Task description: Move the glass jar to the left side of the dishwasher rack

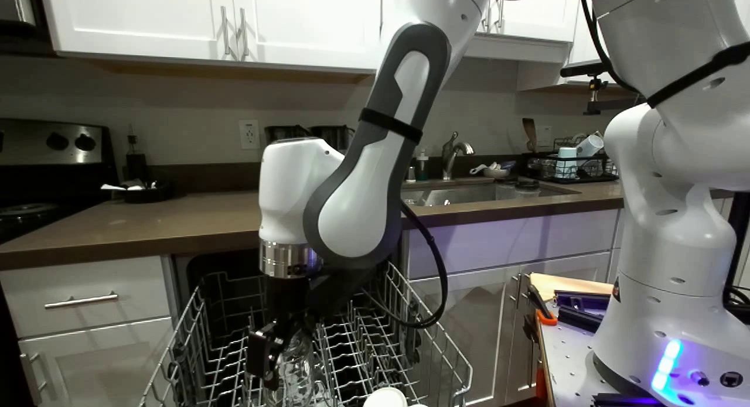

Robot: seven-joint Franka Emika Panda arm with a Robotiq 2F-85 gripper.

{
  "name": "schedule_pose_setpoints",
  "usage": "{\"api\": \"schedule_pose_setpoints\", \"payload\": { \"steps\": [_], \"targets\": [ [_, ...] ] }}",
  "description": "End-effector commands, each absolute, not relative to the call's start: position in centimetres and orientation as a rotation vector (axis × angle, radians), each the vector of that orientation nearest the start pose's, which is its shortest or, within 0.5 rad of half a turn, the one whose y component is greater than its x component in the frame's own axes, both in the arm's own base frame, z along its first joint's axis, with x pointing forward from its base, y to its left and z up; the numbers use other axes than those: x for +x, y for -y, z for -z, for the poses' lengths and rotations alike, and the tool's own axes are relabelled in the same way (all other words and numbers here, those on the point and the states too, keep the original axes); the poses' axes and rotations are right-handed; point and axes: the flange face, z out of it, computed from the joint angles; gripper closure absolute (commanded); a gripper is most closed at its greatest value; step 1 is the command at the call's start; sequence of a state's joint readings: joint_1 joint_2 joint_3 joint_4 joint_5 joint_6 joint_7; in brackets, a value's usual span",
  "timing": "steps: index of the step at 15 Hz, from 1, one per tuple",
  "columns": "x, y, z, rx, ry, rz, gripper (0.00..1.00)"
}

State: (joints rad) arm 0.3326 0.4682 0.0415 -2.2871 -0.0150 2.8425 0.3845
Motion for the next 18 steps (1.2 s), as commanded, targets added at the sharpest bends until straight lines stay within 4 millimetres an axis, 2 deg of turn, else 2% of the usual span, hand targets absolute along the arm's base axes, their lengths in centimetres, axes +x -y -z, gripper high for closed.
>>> {"api": "schedule_pose_setpoints", "payload": {
  "steps": [1, 7, 15, 18],
  "targets": [
    [49.8, -19.5, -16.2, -3.104, -0.015, 0.142, 0.38],
    [49.8, -19.6, -16.6, -3.113, -0.003, 0.143, 0.38],
    [49.5, -19.4, -18.9, -3.134, 0.022, 0.156, 0.38],
    [49.9, -19.2, -19.1, -3.133, 0.032, 0.172, 0.38]
  ]
}}
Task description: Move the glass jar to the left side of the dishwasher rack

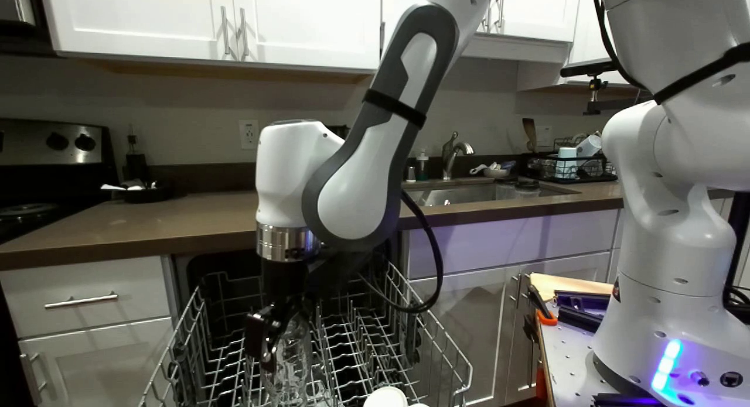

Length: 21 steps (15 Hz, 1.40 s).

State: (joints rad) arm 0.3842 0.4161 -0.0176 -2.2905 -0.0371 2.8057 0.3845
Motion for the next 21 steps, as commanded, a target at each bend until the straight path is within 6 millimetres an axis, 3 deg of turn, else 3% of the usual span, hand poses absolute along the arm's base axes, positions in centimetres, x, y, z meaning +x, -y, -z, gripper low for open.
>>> {"api": "schedule_pose_setpoints", "payload": {
  "steps": [1, 15, 21],
  "targets": [
    [50.0, -19.1, -19.0, -3.136, 0.034, 0.17, 0.38],
    [50.7, -19.0, -16.4, -3.116, 0.029, 0.165, 0.38],
    [51.1, -17.8, -14.6, -3.118, 0.01, 0.157, 0.38]
  ]
}}
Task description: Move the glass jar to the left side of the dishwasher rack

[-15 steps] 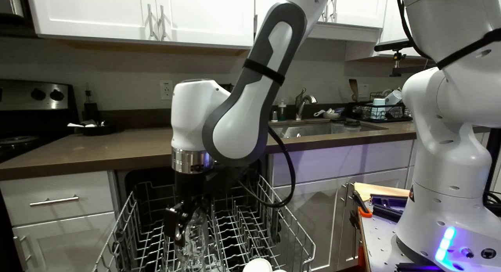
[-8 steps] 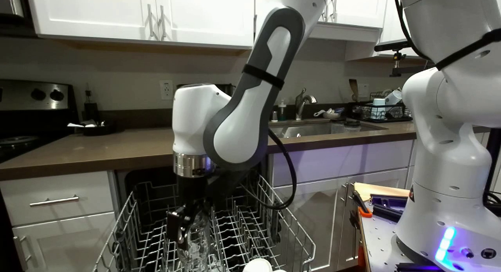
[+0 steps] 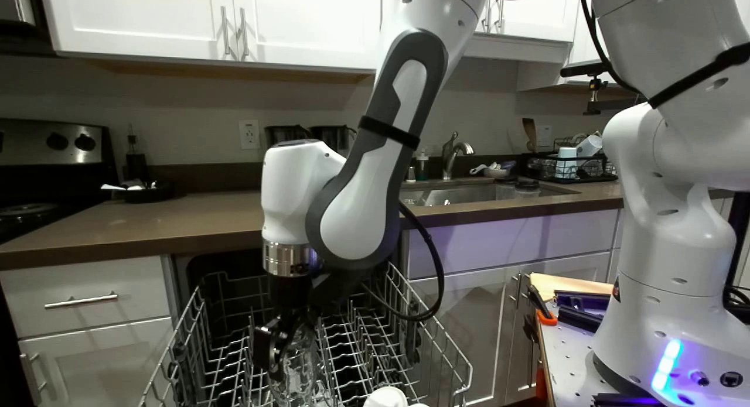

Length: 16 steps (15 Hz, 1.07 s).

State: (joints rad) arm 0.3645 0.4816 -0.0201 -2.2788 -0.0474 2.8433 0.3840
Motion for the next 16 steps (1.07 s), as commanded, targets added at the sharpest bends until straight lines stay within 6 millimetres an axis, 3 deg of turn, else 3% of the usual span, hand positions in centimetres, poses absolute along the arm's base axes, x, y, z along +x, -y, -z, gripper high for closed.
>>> {"api": "schedule_pose_setpoints", "payload": {
  "steps": [1, 16],
  "targets": [
    [51.3, -17.7, -14.2, -3.118, 0.002, 0.157, 0.38],
    [53.6, -19.7, -9.2, -3.116, 0.02, 0.175, 0.38]
  ]
}}
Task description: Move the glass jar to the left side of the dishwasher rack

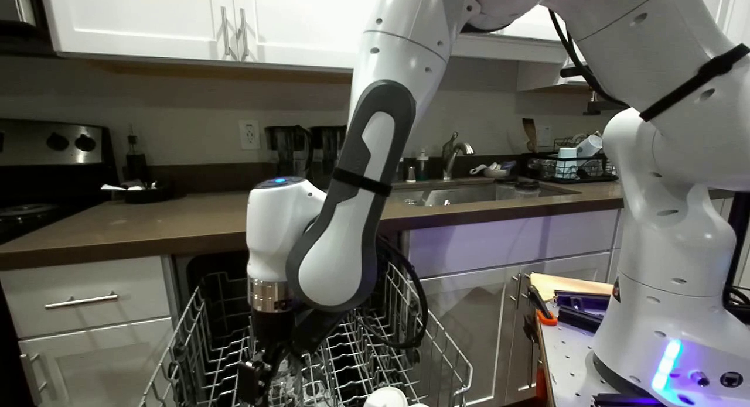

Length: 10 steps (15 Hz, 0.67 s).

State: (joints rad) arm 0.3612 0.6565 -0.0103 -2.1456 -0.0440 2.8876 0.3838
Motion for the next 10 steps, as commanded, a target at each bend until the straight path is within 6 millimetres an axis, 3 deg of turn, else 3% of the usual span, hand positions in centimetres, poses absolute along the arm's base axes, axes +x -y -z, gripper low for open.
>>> {"api": "schedule_pose_setpoints", "payload": {
  "steps": [1, 10],
  "targets": [
    [53.6, -19.8, -8.9, -3.121, 0.028, 0.171, 0.38],
    [53.8, -20.2, -7.1, -3.137, 0.034, 0.124, 0.38]
  ]
}}
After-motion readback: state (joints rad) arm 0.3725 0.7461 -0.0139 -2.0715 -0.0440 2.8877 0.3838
